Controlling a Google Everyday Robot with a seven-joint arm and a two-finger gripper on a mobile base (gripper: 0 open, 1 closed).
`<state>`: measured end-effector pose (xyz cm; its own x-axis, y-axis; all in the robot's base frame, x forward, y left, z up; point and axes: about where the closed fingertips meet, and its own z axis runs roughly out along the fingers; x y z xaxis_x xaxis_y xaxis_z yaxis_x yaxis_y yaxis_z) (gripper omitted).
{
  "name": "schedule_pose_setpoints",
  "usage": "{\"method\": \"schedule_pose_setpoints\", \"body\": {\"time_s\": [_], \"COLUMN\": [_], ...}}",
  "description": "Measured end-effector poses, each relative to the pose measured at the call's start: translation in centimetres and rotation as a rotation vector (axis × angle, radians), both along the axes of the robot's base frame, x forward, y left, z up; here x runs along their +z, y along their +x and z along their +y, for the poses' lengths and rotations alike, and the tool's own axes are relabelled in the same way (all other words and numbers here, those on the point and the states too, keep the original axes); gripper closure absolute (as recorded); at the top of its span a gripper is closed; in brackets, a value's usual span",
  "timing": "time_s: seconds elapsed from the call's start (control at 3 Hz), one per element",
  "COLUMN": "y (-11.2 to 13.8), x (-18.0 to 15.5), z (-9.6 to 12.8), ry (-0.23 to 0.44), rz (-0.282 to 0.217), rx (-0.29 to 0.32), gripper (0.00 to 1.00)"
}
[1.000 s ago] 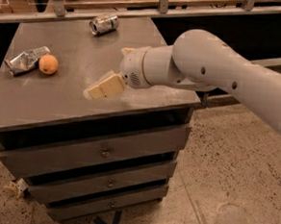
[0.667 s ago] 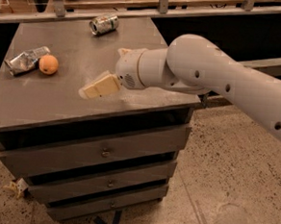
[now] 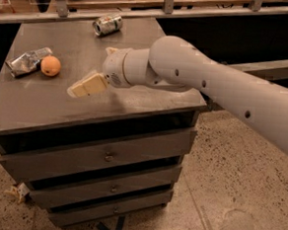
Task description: Pick orange
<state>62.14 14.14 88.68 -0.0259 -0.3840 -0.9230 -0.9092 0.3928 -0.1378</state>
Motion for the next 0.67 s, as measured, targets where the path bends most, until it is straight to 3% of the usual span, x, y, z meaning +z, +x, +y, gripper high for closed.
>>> {"method": "schedule_pose_setpoints", "body": {"time_s": [0.67], "y": [3.2], "x": [-0.9], "z": [5.2], "ry": [0.019], "rz": [-0.005], "rx": [0.012], "gripper": [0.0]}}
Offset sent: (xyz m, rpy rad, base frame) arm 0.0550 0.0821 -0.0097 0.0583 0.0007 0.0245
